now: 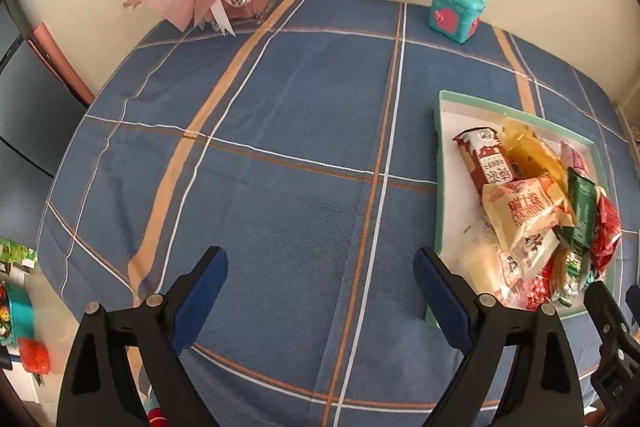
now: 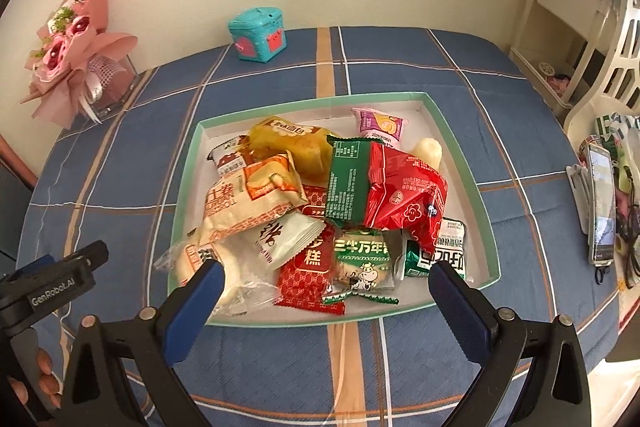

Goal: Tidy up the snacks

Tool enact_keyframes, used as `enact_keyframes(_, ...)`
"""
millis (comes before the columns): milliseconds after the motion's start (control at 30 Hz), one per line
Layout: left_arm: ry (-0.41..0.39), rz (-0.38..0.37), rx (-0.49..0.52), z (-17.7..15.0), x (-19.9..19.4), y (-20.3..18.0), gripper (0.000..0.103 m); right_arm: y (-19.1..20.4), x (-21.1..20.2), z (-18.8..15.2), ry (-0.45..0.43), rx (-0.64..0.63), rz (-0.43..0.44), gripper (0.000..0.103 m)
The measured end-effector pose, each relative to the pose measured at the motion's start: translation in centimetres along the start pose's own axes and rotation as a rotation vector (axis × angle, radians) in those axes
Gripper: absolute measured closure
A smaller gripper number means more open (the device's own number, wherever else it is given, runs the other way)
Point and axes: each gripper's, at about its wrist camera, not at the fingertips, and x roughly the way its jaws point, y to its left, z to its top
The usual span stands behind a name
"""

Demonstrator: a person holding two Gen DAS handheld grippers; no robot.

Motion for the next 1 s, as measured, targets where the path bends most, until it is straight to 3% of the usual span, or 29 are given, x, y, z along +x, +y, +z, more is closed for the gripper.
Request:
enact_keyframes(433,-0.087,-0.037,0.027,-1.2,-3.5,0.3,0.009,0.4,-2.6,-0.7,-0.07,-0.009,0.029,0.0)
enact_keyframes(1000,-0.092,-0.024,0.023,-2.8,-4.8,1.3,0.009,1.3,-3.8,-1.6,-0.098,-0.053,0.037,0.0)
